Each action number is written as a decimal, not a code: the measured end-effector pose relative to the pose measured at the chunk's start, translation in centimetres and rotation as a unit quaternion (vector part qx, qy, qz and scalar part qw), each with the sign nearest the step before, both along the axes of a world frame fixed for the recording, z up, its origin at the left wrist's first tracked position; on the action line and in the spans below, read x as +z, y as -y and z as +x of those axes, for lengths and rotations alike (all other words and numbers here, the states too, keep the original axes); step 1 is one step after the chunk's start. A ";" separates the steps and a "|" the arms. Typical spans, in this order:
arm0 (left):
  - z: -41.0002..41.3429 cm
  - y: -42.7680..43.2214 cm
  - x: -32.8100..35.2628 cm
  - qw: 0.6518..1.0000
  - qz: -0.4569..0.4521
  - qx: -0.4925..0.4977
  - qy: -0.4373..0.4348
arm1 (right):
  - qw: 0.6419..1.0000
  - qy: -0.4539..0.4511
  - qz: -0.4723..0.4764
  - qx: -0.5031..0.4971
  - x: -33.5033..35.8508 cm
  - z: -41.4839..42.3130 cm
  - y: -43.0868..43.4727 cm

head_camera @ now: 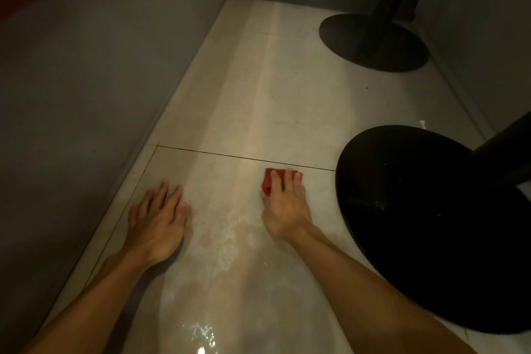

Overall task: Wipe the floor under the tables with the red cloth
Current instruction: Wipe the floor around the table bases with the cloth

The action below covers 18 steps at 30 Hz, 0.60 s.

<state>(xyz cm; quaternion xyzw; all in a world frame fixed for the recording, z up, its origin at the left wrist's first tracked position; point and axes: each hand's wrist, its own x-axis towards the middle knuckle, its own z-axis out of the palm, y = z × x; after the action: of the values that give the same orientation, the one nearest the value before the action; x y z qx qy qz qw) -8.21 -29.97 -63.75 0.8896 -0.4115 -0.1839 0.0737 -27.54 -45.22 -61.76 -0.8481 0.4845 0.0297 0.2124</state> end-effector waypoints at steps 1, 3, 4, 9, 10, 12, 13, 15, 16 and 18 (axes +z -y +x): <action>0.0 0.0 0.0 1.000 -0.002 0.000 -0.001 | 1.000 0.005 -0.001 0.022 -0.1 0.5 -0.7; 0.0 -0.1 0.0 1.000 -0.002 0.001 -0.002 | 0.997 0.017 0.000 0.070 -0.3 0.7 -2.2; 0.1 -0.1 0.0 1.000 -0.003 -0.001 -0.002 | 0.995 0.021 -0.002 0.094 -0.3 0.4 -2.7; 1.3 -1.0 -0.1 0.998 -0.061 -0.019 -0.016 | 0.981 -0.027 -0.020 0.192 -0.2 -2.6 -1.0; 1.7 -1.5 0.0 0.997 -0.081 -0.008 -0.012 | 0.981 -0.037 -0.020 0.191 0.0 -3.0 -0.2; 2.2 -2.8 0.3 0.994 -0.107 0.015 0.006 | 0.985 -0.039 -0.016 0.168 0.1 -3.0 1.0; 2.3 -3.5 0.5 0.994 -0.109 0.026 0.012 | 0.987 -0.036 -0.013 0.156 0.1 -2.5 1.4; 2.3 -4.7 0.4 0.996 -0.075 0.035 0.018 | 0.991 -0.030 -0.004 0.134 0.1 -0.7 1.8; 2.1 -5.2 0.2 0.998 -0.057 0.032 0.022 | 0.992 -0.025 0.001 0.127 0.1 0.5 1.8; 1.8 -5.5 0.1 0.999 -0.037 0.029 0.025 | 0.992 -0.014 0.006 0.128 0.2 3.2 1.7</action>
<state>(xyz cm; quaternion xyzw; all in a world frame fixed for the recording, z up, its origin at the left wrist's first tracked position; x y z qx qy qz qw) -6.44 -24.51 -63.66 0.9023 -0.3935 -0.1436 0.1017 -24.37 -46.90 -61.57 -0.9013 0.3747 0.0716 0.2053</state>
